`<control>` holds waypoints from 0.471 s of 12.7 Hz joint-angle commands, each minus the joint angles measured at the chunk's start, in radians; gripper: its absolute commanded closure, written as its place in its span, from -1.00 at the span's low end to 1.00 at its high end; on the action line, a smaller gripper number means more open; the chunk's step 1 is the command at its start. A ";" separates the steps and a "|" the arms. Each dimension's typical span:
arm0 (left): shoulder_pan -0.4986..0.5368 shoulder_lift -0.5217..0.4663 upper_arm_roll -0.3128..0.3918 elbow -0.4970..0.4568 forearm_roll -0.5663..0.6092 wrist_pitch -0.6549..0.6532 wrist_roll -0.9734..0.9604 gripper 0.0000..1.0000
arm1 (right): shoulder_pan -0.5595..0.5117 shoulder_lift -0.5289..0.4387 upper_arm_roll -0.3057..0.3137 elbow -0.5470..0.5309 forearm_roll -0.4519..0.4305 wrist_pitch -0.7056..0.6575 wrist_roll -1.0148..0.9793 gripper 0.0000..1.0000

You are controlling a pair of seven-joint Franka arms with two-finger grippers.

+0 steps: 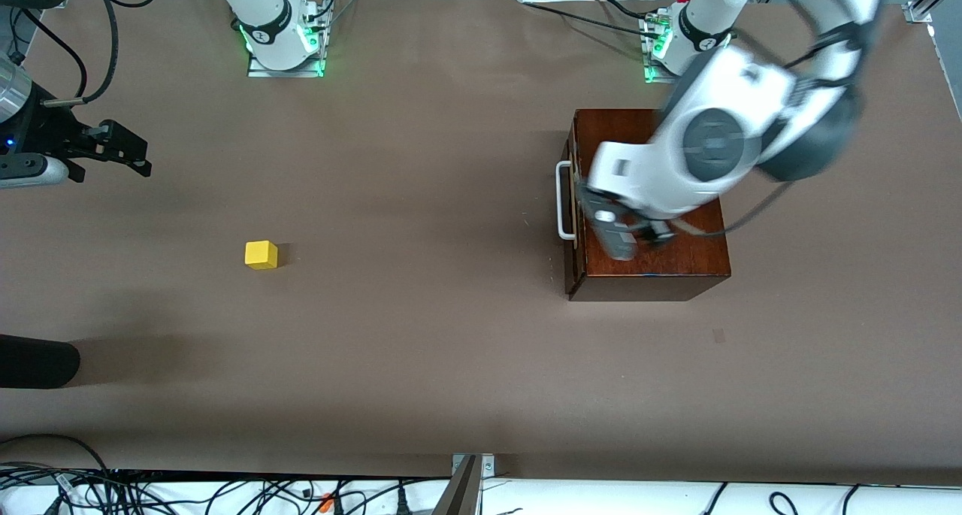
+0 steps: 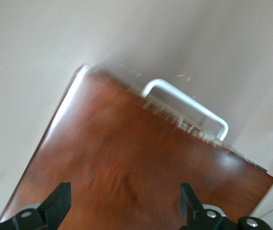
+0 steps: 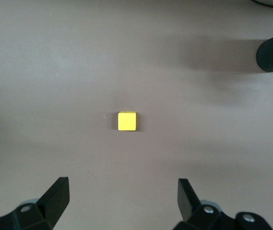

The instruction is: Open drawer, take yellow block, close drawer

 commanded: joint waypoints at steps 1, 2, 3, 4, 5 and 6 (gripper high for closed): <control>-0.007 -0.150 0.132 -0.045 -0.042 -0.032 -0.063 -1.00 | -0.008 0.010 0.009 0.030 0.002 -0.025 0.004 -1.00; -0.013 -0.199 0.177 -0.073 -0.064 -0.021 -0.083 -1.00 | -0.008 0.009 0.010 0.030 0.002 -0.025 0.004 -1.00; -0.013 -0.237 0.231 -0.088 -0.073 -0.017 -0.155 -1.00 | -0.008 0.009 0.010 0.030 0.002 -0.025 0.004 -1.00; -0.015 -0.286 0.278 -0.125 -0.075 -0.015 -0.258 -1.00 | -0.008 0.009 0.010 0.030 0.002 -0.025 0.004 -1.00; -0.015 -0.328 0.300 -0.157 -0.075 -0.009 -0.363 -1.00 | -0.008 0.009 0.010 0.030 0.002 -0.025 0.003 -1.00; -0.016 -0.359 0.326 -0.185 -0.073 -0.001 -0.450 -1.00 | -0.008 0.009 0.010 0.030 0.002 -0.025 0.003 -1.00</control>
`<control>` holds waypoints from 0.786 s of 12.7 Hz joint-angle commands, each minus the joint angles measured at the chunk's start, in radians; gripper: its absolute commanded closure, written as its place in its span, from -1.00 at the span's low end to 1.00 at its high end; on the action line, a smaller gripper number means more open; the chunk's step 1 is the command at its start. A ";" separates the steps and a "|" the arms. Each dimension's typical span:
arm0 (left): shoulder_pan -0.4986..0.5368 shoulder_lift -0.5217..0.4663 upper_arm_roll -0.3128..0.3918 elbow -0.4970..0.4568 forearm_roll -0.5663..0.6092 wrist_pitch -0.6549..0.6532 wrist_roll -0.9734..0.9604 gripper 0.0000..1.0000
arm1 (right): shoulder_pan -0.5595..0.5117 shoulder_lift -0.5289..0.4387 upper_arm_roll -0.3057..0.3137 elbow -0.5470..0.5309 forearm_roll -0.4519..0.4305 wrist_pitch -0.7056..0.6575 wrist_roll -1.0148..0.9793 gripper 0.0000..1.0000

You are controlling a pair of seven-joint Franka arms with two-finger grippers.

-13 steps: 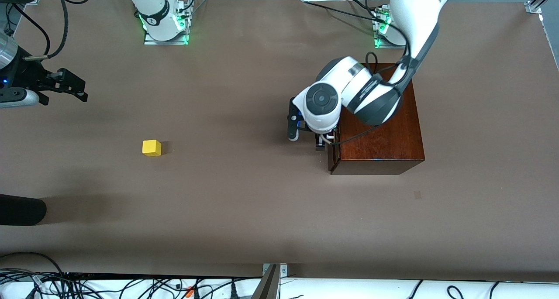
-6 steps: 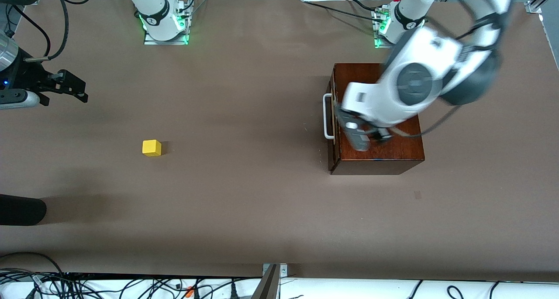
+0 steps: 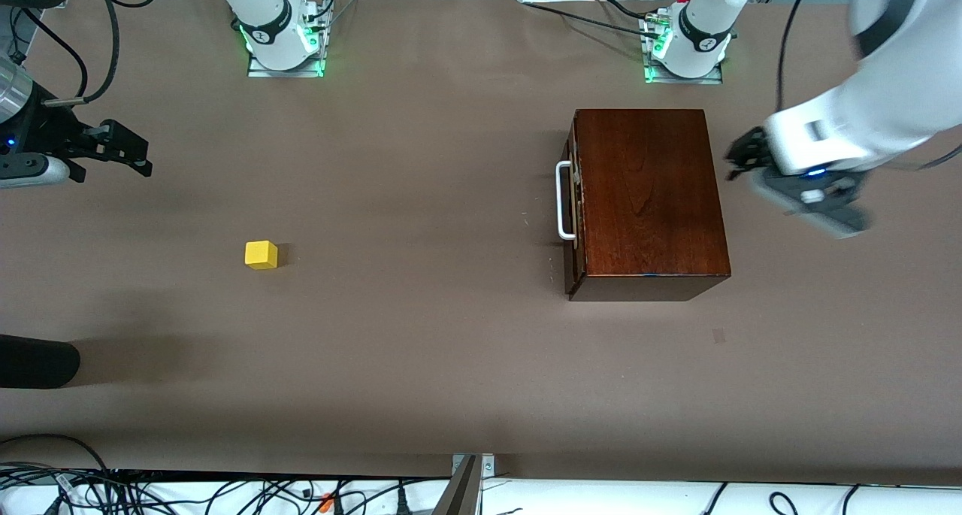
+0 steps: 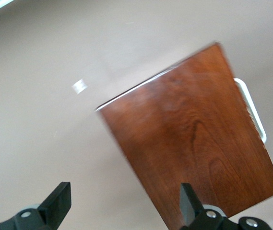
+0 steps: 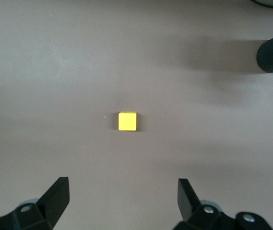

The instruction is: Open drawer, take yellow block, close drawer

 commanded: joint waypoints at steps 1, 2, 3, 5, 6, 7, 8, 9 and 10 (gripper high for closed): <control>-0.025 -0.113 0.082 -0.128 -0.024 0.033 -0.202 -1.00 | -0.008 0.009 0.008 0.029 0.002 -0.025 0.003 -1.00; -0.033 -0.117 0.123 -0.140 -0.025 0.044 -0.198 -1.00 | -0.008 0.009 0.008 0.029 0.002 -0.025 0.003 -1.00; -0.033 -0.120 0.139 -0.157 -0.025 0.059 -0.192 -1.00 | -0.008 0.009 0.008 0.029 0.002 -0.025 0.003 -1.00; -0.029 -0.107 0.138 -0.139 -0.021 0.030 -0.207 -1.00 | -0.008 0.009 0.008 0.029 0.002 -0.025 0.003 -1.00; -0.028 -0.093 0.135 -0.121 -0.013 0.032 -0.208 -1.00 | -0.008 0.009 0.008 0.029 0.002 -0.025 0.003 -1.00; -0.028 -0.090 0.131 -0.115 -0.013 0.027 -0.209 -1.00 | -0.008 0.009 0.008 0.029 0.002 -0.025 0.003 -1.00; -0.027 -0.090 0.131 -0.115 -0.013 0.027 -0.208 -1.00 | -0.008 0.009 0.008 0.029 0.002 -0.025 0.003 -1.00; -0.027 -0.087 0.131 -0.115 -0.013 0.027 -0.205 -1.00 | -0.008 0.009 0.008 0.029 0.002 -0.025 0.004 -1.00; -0.027 -0.087 0.131 -0.115 -0.012 0.026 -0.198 -1.00 | -0.008 0.009 0.008 0.029 0.002 -0.025 0.004 -1.00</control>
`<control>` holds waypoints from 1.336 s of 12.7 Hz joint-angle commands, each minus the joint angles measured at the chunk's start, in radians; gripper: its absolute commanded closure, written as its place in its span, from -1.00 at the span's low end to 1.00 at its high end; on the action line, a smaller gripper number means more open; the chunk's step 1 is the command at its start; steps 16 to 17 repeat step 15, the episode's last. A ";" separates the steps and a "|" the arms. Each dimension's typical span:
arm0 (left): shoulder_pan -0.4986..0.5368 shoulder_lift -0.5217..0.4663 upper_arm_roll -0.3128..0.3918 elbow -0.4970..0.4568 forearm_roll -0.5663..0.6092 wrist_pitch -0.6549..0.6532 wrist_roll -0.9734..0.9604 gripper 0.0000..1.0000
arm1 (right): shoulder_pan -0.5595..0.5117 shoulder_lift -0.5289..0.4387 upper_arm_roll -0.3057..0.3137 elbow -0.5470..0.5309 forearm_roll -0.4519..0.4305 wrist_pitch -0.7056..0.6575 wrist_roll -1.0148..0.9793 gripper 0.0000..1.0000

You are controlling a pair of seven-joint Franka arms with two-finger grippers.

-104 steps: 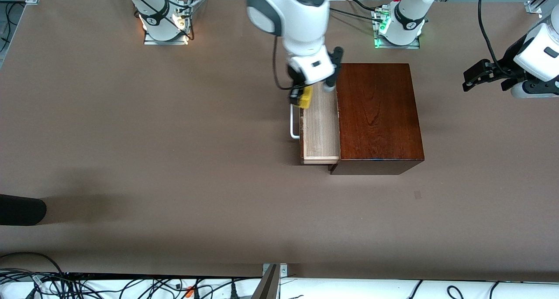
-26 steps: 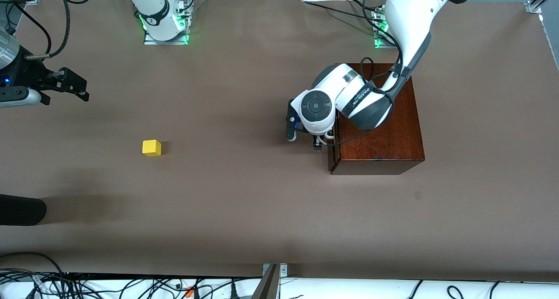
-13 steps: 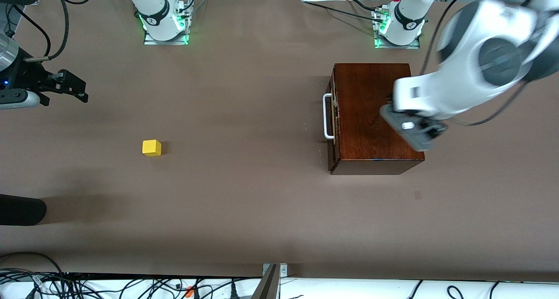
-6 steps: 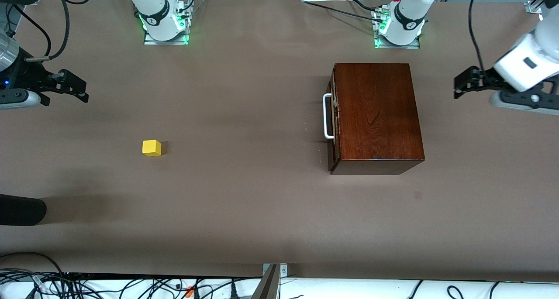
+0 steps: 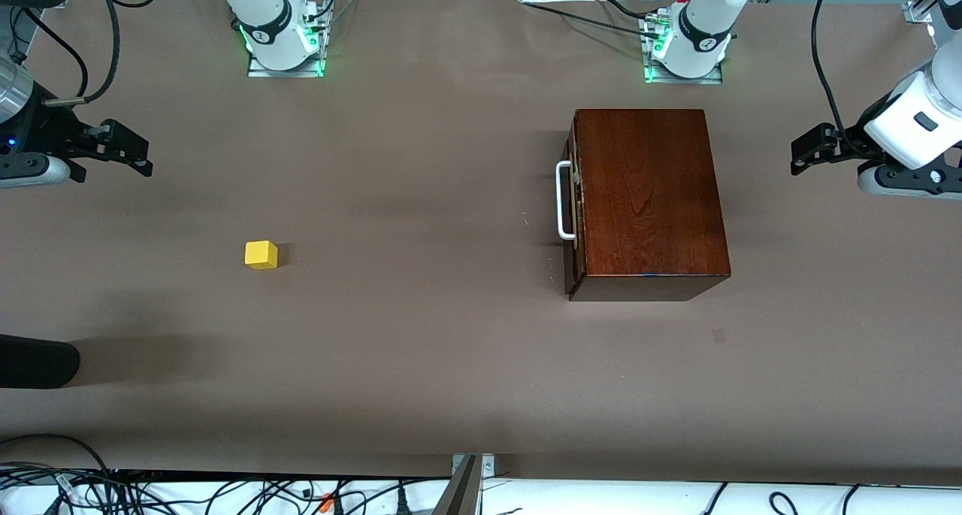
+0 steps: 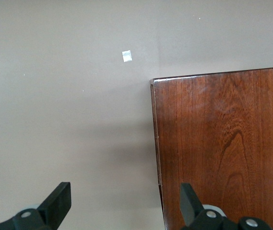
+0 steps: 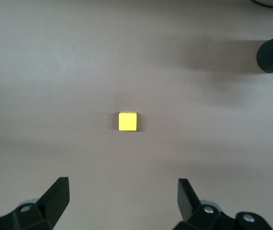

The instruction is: Open drawer, take yellow block, close drawer

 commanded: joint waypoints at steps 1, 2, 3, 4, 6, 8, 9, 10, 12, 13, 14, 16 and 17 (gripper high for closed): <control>-0.005 0.001 0.004 0.005 -0.011 0.000 -0.009 -1.00 | -0.008 0.010 0.007 0.029 0.002 -0.024 0.003 -1.00; -0.008 0.001 0.004 0.005 -0.011 0.000 -0.014 -1.00 | -0.008 0.009 0.007 0.029 0.002 -0.024 0.003 -1.00; -0.007 0.003 0.003 0.005 -0.011 0.000 -0.012 -1.00 | -0.008 0.009 0.007 0.029 0.002 -0.024 0.003 -1.00; -0.008 0.003 0.003 0.005 -0.011 0.000 -0.011 -1.00 | -0.008 0.010 0.007 0.029 0.002 -0.024 0.003 -1.00; -0.007 0.003 0.003 0.005 -0.011 0.000 -0.004 -1.00 | -0.008 0.009 0.007 0.029 0.002 -0.024 0.004 -1.00; -0.005 0.008 0.003 0.006 -0.011 0.000 -0.001 -1.00 | -0.008 0.010 0.007 0.029 0.002 -0.024 0.004 -1.00; -0.004 0.008 0.004 0.006 -0.011 0.000 -0.001 -1.00 | -0.008 0.010 0.007 0.029 0.002 -0.024 0.004 -1.00; -0.004 0.008 0.004 0.006 -0.011 0.000 -0.003 -1.00 | -0.008 0.010 0.007 0.029 0.002 -0.024 0.003 -1.00; -0.004 0.009 0.003 0.006 -0.011 0.000 -0.003 -1.00 | -0.008 0.010 0.007 0.029 0.002 -0.024 0.004 -1.00; -0.004 0.008 0.003 0.008 -0.011 0.000 -0.003 -1.00 | -0.008 0.010 0.007 0.029 0.002 -0.024 0.004 -1.00; -0.004 0.009 0.003 0.006 -0.011 0.000 -0.003 -1.00 | -0.008 0.010 0.007 0.029 0.002 -0.024 0.004 -1.00; -0.004 0.009 0.003 0.006 -0.011 0.000 -0.007 -1.00 | -0.008 0.010 0.007 0.029 0.002 -0.024 0.004 -1.00; -0.004 0.009 0.003 0.006 -0.011 0.000 -0.007 -1.00 | -0.008 0.010 0.007 0.029 0.002 -0.024 0.004 -1.00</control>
